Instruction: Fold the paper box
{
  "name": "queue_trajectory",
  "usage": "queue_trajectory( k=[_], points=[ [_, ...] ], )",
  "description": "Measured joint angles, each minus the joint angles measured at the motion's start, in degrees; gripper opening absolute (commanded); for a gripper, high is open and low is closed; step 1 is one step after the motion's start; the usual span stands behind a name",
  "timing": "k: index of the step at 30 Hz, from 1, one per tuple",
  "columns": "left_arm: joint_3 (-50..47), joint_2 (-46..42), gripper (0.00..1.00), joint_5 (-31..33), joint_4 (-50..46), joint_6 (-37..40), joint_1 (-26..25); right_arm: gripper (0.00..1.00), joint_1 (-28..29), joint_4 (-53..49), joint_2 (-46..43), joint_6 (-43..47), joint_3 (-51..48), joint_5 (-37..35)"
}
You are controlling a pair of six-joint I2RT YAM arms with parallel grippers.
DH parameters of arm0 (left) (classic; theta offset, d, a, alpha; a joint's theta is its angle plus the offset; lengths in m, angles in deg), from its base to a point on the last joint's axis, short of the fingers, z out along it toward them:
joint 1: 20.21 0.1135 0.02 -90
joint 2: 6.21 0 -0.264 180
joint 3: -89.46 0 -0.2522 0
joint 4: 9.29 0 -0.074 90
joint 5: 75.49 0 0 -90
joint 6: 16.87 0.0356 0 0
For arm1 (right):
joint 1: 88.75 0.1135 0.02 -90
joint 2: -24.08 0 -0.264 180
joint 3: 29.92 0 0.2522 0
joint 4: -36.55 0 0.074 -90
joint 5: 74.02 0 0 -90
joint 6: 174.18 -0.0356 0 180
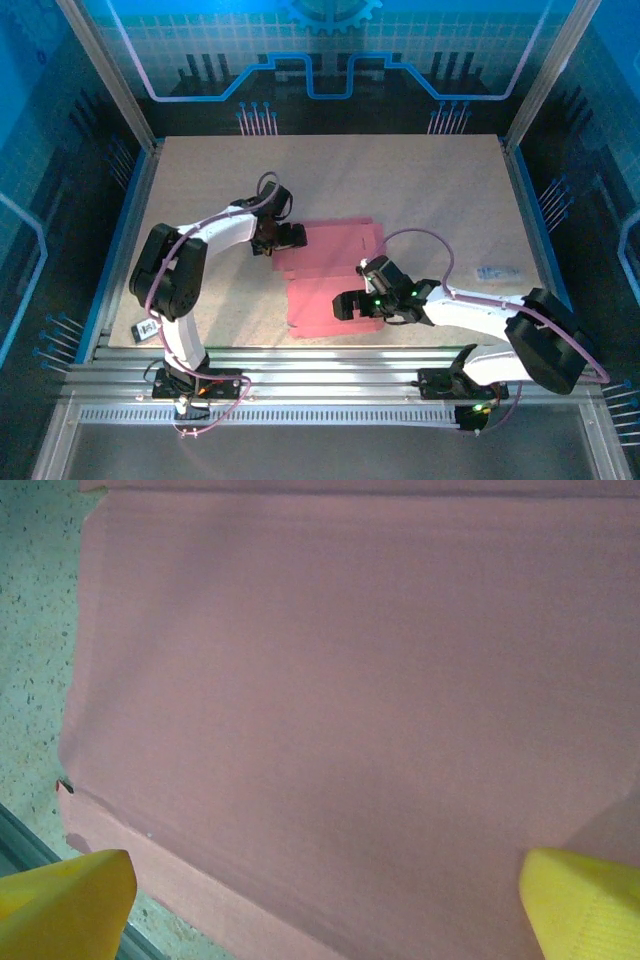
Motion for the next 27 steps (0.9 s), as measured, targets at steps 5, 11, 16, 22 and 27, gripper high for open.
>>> queue_trajectory(
  k=[5,11,16,22,27],
  points=[
    [1.46,2.14,0.82,0.79,-0.07,0.98,0.44,1.0,0.37,1.62,0.85,-0.02,0.0,-0.11],
    [1.6,3.41,0.79,1.03,-0.09,1.36,0.9,1.0,0.42,2.25,1.25,-0.02,0.02,-0.17],
    [1.6,3.43,0.63,0.96,-0.09,2.23,1.33,1.0,0.42,2.32,1.42,-0.02,0.11,-0.2],
    [1.46,3.43,0.52,-0.68,0.48,2.21,2.47,1.0,0.42,2.45,2.14,-0.02,0.59,-0.22],
    [1.18,3.32,0.48,-3.1,1.53,2.03,2.51,1.0,0.42,2.49,2.16,-0.04,0.59,-0.24]
  ],
)
